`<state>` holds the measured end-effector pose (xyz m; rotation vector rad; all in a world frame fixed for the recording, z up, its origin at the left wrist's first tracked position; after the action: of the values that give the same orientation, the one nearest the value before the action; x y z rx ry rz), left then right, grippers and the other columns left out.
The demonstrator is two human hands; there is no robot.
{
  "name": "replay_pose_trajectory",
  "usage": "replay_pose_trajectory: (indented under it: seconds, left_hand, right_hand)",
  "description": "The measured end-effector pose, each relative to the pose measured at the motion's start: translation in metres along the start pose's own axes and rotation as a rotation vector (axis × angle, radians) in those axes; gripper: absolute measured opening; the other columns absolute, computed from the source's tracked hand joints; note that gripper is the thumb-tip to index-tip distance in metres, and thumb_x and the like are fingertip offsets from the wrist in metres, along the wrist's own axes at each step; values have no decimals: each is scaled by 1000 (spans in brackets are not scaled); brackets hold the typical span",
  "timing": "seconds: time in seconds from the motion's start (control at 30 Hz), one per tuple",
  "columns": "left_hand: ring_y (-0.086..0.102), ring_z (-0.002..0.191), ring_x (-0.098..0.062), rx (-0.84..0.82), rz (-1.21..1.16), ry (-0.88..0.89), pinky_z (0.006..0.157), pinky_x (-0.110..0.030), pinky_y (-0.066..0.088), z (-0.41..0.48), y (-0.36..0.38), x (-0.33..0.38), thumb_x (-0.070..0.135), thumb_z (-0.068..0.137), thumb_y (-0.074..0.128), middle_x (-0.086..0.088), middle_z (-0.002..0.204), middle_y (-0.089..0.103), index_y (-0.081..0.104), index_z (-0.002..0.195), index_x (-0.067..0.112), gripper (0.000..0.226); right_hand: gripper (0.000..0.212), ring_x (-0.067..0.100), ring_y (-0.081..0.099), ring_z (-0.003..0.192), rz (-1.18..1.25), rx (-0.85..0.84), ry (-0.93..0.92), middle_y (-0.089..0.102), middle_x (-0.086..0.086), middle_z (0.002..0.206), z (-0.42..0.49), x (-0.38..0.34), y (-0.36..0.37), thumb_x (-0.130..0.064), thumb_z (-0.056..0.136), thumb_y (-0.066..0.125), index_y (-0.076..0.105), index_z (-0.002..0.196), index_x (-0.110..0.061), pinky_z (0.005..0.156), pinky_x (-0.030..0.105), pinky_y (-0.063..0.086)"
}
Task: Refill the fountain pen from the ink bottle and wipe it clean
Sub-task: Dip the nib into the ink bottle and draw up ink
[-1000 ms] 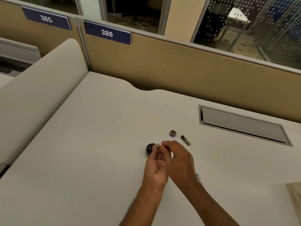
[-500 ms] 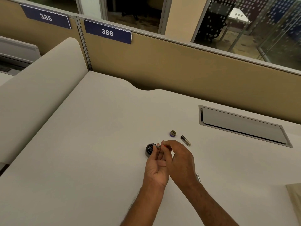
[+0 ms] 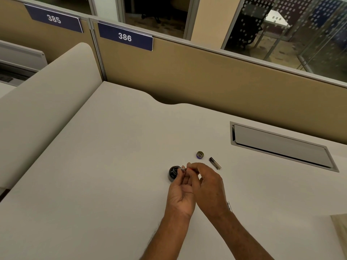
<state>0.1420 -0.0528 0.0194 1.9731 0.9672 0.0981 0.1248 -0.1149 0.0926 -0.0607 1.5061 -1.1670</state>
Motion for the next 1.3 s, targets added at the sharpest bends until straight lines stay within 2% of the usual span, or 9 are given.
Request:
replay_pose_trajectory:
  seconds: [0.13, 0.23, 0.43, 0.63, 0.8, 0.9, 1.07, 1.2, 1.3]
  left_hand:
    - [73, 96, -37, -13, -36, -16, 53, -41, 63, 0, 0, -1, 18, 103, 54, -23, 111, 69, 62, 122, -4, 30]
    - [79, 82, -38, -22, -32, -11, 53, -41, 63, -1, 2, -1, 18, 104, 53, -23, 109, 69, 63, 120, -5, 30]
    - [79, 76, -39, -18, -50, -11, 51, -43, 62, -2, 3, -2, 16, 103, 54, -23, 92, 76, 67, 105, -2, 22]
    - [76, 90, -37, -27, -118, -32, 50, -40, 62, 0, 2, -2, 15, 103, 54, -22, 114, 67, 62, 123, -5, 29]
    - [68, 105, -33, -37, -62, -42, 53, -43, 63, -1, 3, -4, 15, 97, 58, -20, 109, 68, 64, 115, -1, 25]
    - [65, 110, -32, -26, -51, -39, 70, -48, 66, -3, 2, -4, 14, 86, 64, -19, 111, 69, 66, 115, 0, 33]
    - [78, 86, -36, -57, -91, -37, 53, -44, 63, -2, 4, -3, 16, 99, 57, -22, 109, 70, 65, 116, -5, 28]
    - [72, 100, -35, -37, -60, -31, 55, -44, 63, 1, 0, -3, 19, 101, 55, -20, 110, 70, 64, 122, -1, 30]
    - [78, 85, -32, -38, -34, 0, 58, -45, 64, 2, -1, 0, 16, 99, 57, -20, 95, 77, 69, 105, -1, 22]
  right_hand:
    - [7, 1, 68, 84, -12, 5, 8, 74, -15, 88, 2, 1, 1, -27, 94, 67, 72, 94, -23, 73, 18, 54]
    - [9, 1, 68, 83, -15, 6, 0, 73, -16, 87, 2, 1, 0, -34, 94, 67, 71, 94, -26, 71, 14, 51]
    - [15, 2, 70, 95, 60, -27, 19, 75, -14, 99, 1, 9, 4, -19, 95, 66, 73, 109, -22, 83, 27, 59]
    - [4, 0, 70, 87, 36, 4, 3, 73, -19, 88, 1, 5, 2, -30, 93, 68, 71, 96, -28, 71, 17, 54]
    - [15, 2, 69, 96, 62, -13, -7, 74, -15, 100, 0, 8, 4, -20, 94, 69, 73, 108, -22, 83, 27, 59]
    - [15, 3, 70, 95, 72, 10, -4, 76, -12, 99, -2, 8, 5, -15, 93, 69, 74, 106, -19, 83, 30, 60]
    - [7, 4, 70, 89, 85, 13, 11, 74, -16, 90, 1, 7, 4, -20, 92, 71, 74, 98, -23, 77, 25, 59]
    - [15, 3, 70, 94, 113, 6, -7, 74, -17, 97, 0, 5, 3, -17, 92, 71, 73, 105, -23, 80, 21, 57]
    - [17, 4, 70, 97, 125, 9, -11, 75, -15, 101, -1, 6, 2, -11, 93, 69, 74, 106, -21, 82, 20, 56]
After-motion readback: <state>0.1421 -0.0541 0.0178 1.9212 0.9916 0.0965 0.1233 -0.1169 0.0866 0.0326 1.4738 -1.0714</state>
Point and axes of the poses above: each hand's wrist, its own z-axis towards the middle knuckle, its own y-axis out of the palm, x = y × z, the point moved 8 cm from there along z, towards the middle knuckle
